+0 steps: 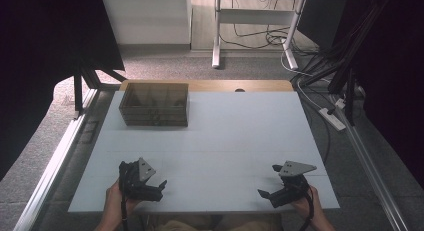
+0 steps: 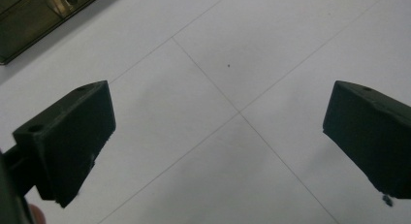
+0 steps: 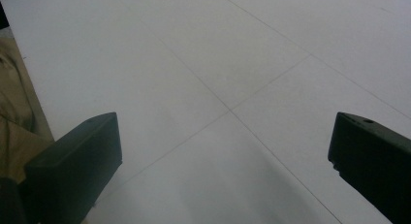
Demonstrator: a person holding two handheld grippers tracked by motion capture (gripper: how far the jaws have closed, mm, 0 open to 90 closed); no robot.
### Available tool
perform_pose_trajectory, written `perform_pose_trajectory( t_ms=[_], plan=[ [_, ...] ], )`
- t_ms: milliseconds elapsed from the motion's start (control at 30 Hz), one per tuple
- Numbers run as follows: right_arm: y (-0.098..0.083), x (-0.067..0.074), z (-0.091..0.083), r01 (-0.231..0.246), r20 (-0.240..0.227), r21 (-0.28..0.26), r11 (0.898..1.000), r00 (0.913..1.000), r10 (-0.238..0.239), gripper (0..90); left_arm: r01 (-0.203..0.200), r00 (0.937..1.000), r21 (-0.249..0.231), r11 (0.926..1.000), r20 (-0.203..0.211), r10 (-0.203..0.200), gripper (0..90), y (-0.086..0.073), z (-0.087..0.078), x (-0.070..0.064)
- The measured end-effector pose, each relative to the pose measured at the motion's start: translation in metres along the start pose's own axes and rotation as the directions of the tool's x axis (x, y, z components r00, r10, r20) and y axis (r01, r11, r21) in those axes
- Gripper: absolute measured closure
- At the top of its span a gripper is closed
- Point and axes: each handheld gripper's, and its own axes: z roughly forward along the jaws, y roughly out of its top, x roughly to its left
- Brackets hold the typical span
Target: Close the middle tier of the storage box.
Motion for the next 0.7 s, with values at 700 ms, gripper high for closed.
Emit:
perform_pose_trajectory(
  t_ms=[700],
  plan=[
    [0.000,0.000,0.001,0.007,-0.004,0.006,1.000,1.0000,-0.007,0.0,0.008,0.9998,-0.034,0.9994,-0.017,-0.008,0.0,-0.014,0.001,-0.004]
  ],
)
